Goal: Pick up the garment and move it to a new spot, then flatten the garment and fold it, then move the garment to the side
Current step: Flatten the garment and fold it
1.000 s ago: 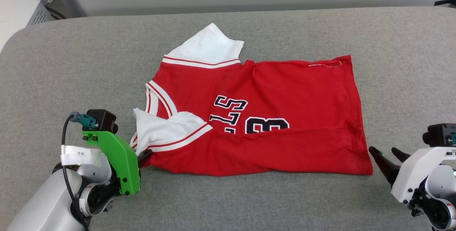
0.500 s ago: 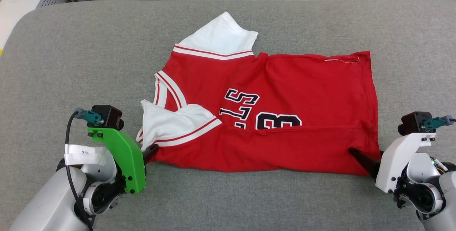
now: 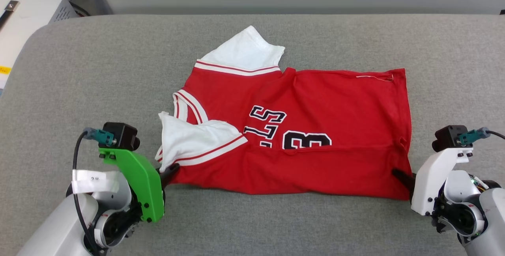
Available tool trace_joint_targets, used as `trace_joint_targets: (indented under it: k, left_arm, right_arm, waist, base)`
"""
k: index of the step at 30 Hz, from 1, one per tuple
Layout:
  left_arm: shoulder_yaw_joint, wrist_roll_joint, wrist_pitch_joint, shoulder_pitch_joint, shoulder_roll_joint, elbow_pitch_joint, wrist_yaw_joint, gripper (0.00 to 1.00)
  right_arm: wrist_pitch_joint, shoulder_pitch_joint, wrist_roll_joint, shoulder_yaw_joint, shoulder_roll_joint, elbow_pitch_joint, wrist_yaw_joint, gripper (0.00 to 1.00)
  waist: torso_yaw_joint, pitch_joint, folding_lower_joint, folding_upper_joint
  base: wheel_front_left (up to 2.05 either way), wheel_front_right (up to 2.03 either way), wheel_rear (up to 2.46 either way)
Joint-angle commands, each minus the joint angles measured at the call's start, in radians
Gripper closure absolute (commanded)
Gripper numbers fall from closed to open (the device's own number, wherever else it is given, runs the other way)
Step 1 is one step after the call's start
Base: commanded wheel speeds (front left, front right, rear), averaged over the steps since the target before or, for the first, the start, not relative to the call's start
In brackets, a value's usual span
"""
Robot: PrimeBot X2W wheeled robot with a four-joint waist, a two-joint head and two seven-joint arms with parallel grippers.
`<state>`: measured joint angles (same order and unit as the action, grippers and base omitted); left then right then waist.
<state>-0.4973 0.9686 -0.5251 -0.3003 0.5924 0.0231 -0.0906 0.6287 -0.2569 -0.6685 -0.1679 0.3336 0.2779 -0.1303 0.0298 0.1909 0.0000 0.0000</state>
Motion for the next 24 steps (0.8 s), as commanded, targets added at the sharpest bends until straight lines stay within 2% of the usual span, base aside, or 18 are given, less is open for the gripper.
trace_joint_targets:
  k: [1, 9, 17, 21, 24]
  left_arm:
    - [0.002, 0.002, 0.0, 0.023, 0.006, -0.012, 0.006, 1.0]
    - [0.014, 0.028, 0.012, 0.133, 0.04, -0.073, -0.014, 1.0]
    - [0.033, 0.057, 0.018, 0.263, 0.08, -0.139, -0.063, 1.0]
    - [0.027, 0.081, 0.02, 0.321, 0.07, -0.134, -0.076, 1.0]
    - [0.021, 0.102, 0.032, 0.34, 0.043, -0.097, -0.066, 1.0]
  right_arm:
    - [-0.006, 0.011, -0.005, -0.005, 0.007, -0.011, 0.0, 1.0]
    - [0.007, 0.112, -0.008, -0.003, 0.028, -0.093, 0.0, 1.0]
    - [0.067, 0.254, 0.011, 0.072, 0.009, -0.177, 0.0, 1.0]
    - [0.092, 0.318, 0.036, 0.105, -0.021, -0.203, 0.0, 1.0]
    - [0.09, 0.35, 0.059, 0.125, -0.049, -0.201, 0.0, 1.0]
  waist:
    - [-0.001, -0.032, 0.0, 0.0]
    - [0.012, -0.135, 0.0, 0.0]
    - [0.023, -0.186, 0.0, 0.0]
    - [0.023, -0.191, 0.0, 0.0]
    - [0.022, -0.189, 0.0, 0.0]
  base:
    - [0.0, 0.0, 0.0]
    - [0.0, 0.0, 0.0]
    - [0.0, 0.0, 0.0]
    - [0.0, 0.0, 0.0]
    - [0.0, 0.0, 0.0]
